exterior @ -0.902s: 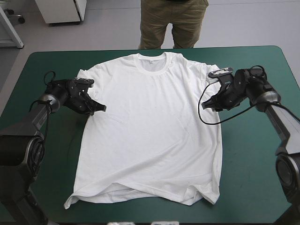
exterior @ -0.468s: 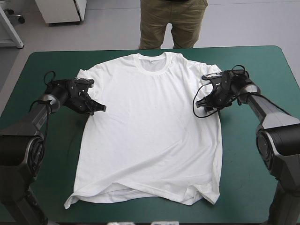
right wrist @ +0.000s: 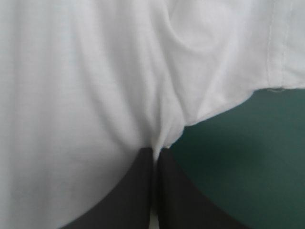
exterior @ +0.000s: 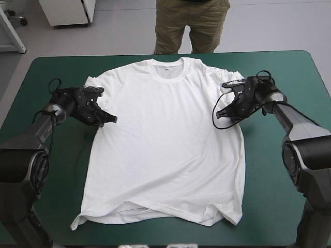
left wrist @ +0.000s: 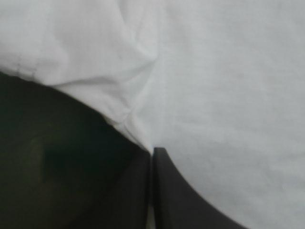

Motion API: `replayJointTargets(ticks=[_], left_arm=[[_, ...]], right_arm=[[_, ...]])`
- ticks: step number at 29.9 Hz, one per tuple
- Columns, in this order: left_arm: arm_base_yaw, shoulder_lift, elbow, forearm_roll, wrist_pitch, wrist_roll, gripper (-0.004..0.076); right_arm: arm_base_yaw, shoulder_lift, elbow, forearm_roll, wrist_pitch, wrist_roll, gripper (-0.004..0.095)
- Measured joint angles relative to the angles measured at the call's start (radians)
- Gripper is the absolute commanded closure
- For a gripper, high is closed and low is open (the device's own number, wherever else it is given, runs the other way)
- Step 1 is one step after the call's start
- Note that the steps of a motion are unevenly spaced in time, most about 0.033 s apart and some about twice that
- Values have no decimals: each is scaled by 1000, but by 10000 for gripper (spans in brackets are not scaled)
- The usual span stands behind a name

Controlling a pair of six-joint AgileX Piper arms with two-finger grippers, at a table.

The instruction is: Fold the cloth

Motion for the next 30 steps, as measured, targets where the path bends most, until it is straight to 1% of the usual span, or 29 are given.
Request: replayJointTargets(ticks=[7, 12, 18, 26, 30], left_arm=[[0, -15, 1, 0, -11, -2, 733], [-2, -32, -19, -4, -14, -3, 733], [-5, -107, -149, -5, 23, -10, 733], [-5, -249, -362, -3, 119, -10, 733], [-5, -346, -478, 24, 181, -10, 733]], right_arm=[[5, -32, 13, 37, -17, -6, 925], [6, -137, 14, 45, -33, -6, 925], [6, -238, -32, 45, -27, -6, 925], [-17, -404, -155, 38, 6, -6, 925], [-44, -510, -247, 24, 47, -6, 925]])
